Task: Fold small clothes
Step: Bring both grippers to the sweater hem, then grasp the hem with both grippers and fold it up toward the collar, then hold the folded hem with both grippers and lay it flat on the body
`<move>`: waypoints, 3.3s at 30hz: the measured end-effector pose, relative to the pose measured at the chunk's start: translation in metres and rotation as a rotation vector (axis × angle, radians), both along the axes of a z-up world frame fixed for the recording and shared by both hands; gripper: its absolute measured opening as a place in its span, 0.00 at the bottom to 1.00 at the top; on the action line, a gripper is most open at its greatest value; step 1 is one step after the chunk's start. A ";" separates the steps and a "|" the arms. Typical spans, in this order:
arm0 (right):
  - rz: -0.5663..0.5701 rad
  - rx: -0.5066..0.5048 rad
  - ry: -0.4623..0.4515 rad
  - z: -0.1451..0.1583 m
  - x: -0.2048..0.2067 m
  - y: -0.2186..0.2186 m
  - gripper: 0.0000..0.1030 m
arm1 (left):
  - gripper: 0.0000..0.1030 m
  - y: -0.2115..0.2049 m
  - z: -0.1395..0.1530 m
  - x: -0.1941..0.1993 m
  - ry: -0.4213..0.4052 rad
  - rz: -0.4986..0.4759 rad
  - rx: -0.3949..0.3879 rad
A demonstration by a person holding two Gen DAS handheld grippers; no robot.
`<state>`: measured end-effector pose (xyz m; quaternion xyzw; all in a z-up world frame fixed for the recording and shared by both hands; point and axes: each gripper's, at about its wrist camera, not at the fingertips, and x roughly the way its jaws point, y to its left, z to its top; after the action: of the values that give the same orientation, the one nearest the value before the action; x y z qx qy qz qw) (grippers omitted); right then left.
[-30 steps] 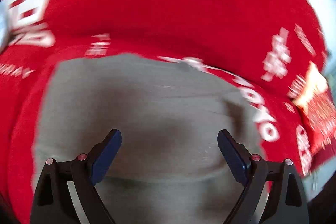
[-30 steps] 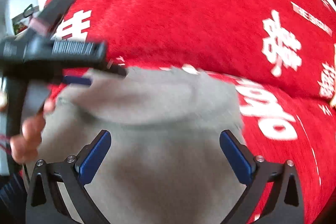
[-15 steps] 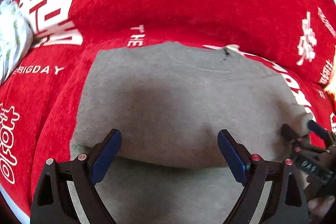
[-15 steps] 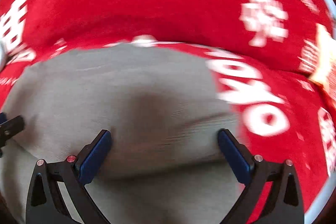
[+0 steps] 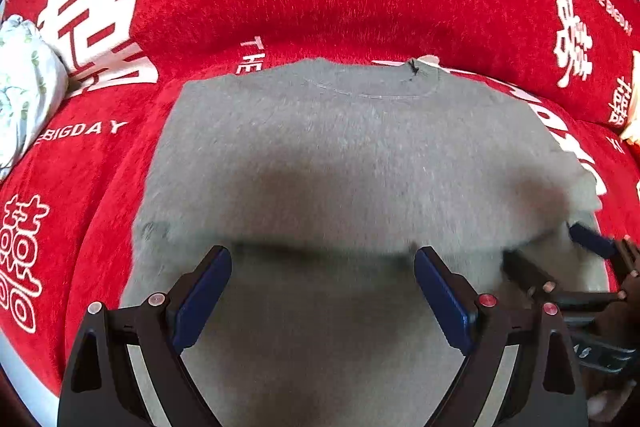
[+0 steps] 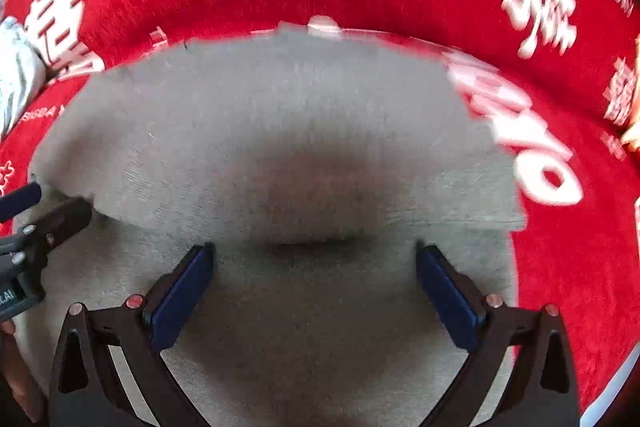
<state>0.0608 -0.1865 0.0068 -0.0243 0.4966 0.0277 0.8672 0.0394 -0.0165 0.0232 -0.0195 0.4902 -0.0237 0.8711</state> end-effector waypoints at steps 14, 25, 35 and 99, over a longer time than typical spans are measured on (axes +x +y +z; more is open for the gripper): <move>0.049 0.030 -0.128 -0.007 -0.092 -0.003 0.99 | 0.97 -0.008 -0.018 -0.082 -0.053 -0.034 0.057; 0.061 0.007 -0.261 -0.014 -0.185 -0.012 0.99 | 0.99 0.000 -0.031 -0.163 -0.155 -0.028 0.043; 0.077 -0.031 -0.230 -0.031 -0.240 -0.017 0.99 | 0.99 0.003 -0.050 -0.221 -0.154 -0.058 0.052; 0.011 0.505 -0.103 0.010 -0.155 -0.094 0.51 | 0.35 0.092 -0.033 -0.165 -0.008 0.070 -0.670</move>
<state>-0.0939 -0.2804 0.0171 0.1890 0.4288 0.1540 0.8699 -0.1252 0.0757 -0.0100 -0.3213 0.4509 -0.1534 0.8185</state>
